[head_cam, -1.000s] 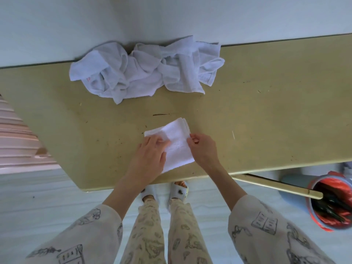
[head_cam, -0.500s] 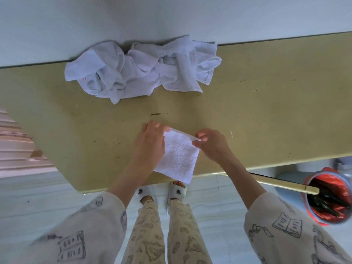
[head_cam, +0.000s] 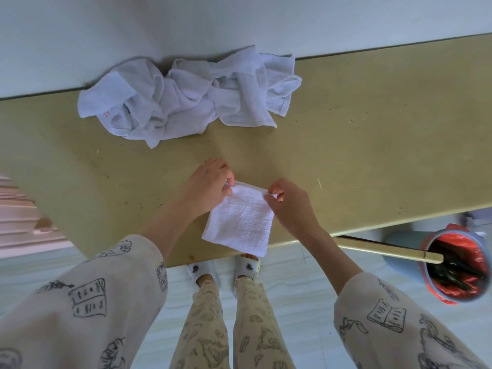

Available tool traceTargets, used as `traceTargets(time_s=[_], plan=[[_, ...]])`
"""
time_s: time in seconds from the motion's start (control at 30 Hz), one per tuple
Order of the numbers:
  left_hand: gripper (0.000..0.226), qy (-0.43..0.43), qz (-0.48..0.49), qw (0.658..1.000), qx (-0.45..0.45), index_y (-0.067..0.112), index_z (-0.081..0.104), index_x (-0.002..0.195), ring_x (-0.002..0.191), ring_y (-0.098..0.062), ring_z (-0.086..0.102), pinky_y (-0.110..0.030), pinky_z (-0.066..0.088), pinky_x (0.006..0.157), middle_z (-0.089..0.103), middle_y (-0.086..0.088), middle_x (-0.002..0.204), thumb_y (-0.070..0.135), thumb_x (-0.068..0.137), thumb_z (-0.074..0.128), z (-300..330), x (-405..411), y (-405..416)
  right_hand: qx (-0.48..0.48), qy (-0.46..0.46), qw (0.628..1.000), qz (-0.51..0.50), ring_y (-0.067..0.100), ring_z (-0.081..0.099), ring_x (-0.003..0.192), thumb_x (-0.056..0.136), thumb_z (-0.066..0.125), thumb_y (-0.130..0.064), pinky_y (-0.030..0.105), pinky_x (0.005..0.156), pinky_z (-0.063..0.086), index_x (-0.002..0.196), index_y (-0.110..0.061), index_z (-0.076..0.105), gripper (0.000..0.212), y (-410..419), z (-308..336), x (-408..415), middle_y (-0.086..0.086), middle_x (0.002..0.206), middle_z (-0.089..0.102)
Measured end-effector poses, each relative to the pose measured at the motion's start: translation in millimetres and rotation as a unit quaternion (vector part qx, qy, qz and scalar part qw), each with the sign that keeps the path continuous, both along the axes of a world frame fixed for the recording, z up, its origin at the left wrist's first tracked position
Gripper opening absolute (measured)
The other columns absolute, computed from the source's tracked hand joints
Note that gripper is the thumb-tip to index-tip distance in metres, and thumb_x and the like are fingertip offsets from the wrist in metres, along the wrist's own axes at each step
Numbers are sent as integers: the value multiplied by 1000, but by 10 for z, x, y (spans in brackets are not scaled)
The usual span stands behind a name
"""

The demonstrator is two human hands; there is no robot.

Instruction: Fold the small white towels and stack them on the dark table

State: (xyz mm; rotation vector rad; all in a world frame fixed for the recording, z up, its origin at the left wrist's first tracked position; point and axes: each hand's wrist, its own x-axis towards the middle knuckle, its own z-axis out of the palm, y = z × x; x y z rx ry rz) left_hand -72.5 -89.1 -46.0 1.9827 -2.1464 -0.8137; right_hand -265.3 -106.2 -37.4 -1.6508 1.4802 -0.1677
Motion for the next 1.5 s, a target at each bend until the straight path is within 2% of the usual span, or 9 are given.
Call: traceTargets(time_s=[0.37,0.53,0.67,0.83,0.9,1.03,1.2,1.3,1.5], plan=[[4,42,-11,999,-1,10,58,90,88,-12,46,-22,34,78,50,7,89,14,89,55,39,42,-20,11,6,999,-30,13,50,81,87,54,-8,12,64,29,94,-8,58,8,-34,-50,24,-3,86,56],[11,40,2,999,28,10,55,98,94,-11,42,-20,31,81,49,6,96,18,93,51,-12,42,-31,17,-4,999,-40,17,53,85,90,53,-8,21,74,38,105,-8,56,15,-56,-52,43,1,92,60],[12,53,50,996,59,11,56,97,95,-8,38,-21,31,83,48,7,96,21,91,53,-41,46,11,7,-3,999,-43,24,57,95,91,53,-10,29,82,42,113,-9,53,22,-54,-61,76,8,104,63],[16,34,105,991,76,8,57,96,89,-14,47,-22,32,76,53,1,93,22,91,54,-41,56,86,-42,17,999,1,25,57,99,90,54,-10,26,82,39,118,-7,52,28,-145,-71,191,10,108,62],[19,0,122,992,31,6,56,101,90,-19,50,-27,37,77,55,-3,96,23,91,53,-28,27,154,-61,30,998,7,24,57,96,90,55,-11,29,84,42,120,-8,51,30,-153,-78,198,11,110,60],[16,-111,131,970,-171,8,54,100,83,-30,55,-38,43,70,57,-11,92,8,84,54,22,-142,453,-181,2,981,-70,24,57,88,89,52,-6,38,82,47,114,-5,57,26,82,-28,95,12,100,60],[41,-90,36,980,-176,9,59,107,119,-26,45,-34,39,91,54,-8,119,-8,69,63,-130,-499,882,-341,48,935,83,29,44,125,91,38,-9,45,104,34,118,-2,56,33,604,-211,-26,16,126,57],[36,-103,24,982,-158,6,59,114,125,-26,47,-34,32,101,56,-11,127,-2,79,59,-226,-512,869,-340,106,919,170,29,31,135,94,34,-11,50,110,22,130,-1,45,39,696,-375,29,18,139,47],[44,-118,-9,984,-133,3,43,135,138,-27,29,-39,26,112,36,-14,146,22,96,37,-313,-382,842,-287,186,921,186,23,24,139,95,30,-30,44,113,16,140,0,33,55,526,-547,14,16,148,35]])
